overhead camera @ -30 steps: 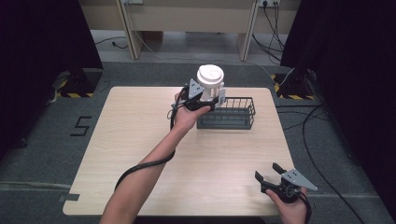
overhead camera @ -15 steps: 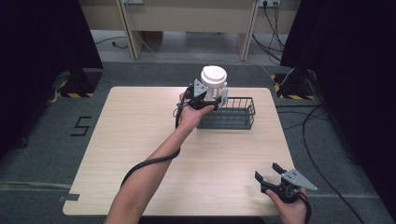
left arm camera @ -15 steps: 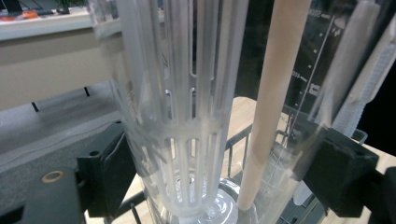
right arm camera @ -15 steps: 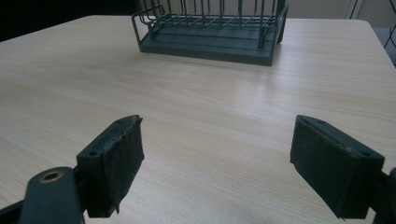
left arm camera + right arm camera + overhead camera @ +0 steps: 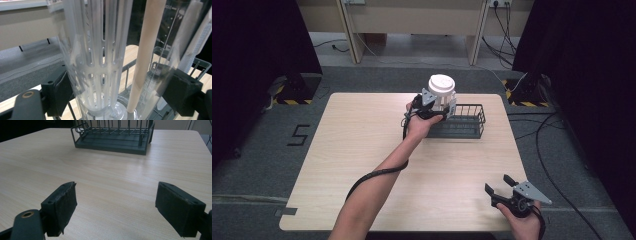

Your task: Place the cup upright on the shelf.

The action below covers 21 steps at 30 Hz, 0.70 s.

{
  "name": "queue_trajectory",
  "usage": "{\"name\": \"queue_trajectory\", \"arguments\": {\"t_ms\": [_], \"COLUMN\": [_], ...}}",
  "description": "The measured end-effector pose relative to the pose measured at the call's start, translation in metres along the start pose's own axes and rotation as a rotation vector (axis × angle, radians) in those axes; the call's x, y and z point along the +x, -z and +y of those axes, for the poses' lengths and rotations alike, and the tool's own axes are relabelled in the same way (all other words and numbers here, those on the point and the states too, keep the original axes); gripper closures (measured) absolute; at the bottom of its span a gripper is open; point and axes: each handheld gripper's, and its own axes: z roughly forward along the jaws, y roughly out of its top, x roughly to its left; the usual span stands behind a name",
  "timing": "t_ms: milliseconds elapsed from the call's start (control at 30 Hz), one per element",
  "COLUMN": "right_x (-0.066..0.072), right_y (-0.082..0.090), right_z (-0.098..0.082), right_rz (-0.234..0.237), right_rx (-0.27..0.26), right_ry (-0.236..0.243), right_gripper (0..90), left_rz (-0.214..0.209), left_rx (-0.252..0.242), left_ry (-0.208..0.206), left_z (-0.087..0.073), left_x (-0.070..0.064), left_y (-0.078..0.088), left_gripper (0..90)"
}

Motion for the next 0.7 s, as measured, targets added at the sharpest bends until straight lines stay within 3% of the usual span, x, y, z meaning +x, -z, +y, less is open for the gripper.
{"name": "queue_trajectory", "arguments": {"t_ms": [700], "right_x": [0.0], "right_y": [0.0], "right_z": [0.0], "right_rz": [0.002], "right_rx": [0.005], "right_ry": [0.002], "right_gripper": [17.9], "left_rz": [0.024], "left_rx": [0.045], "left_ry": [0.014], "left_z": [-0.015], "left_x": [-0.003], "left_y": [-0.008], "left_gripper": [17.6]}}
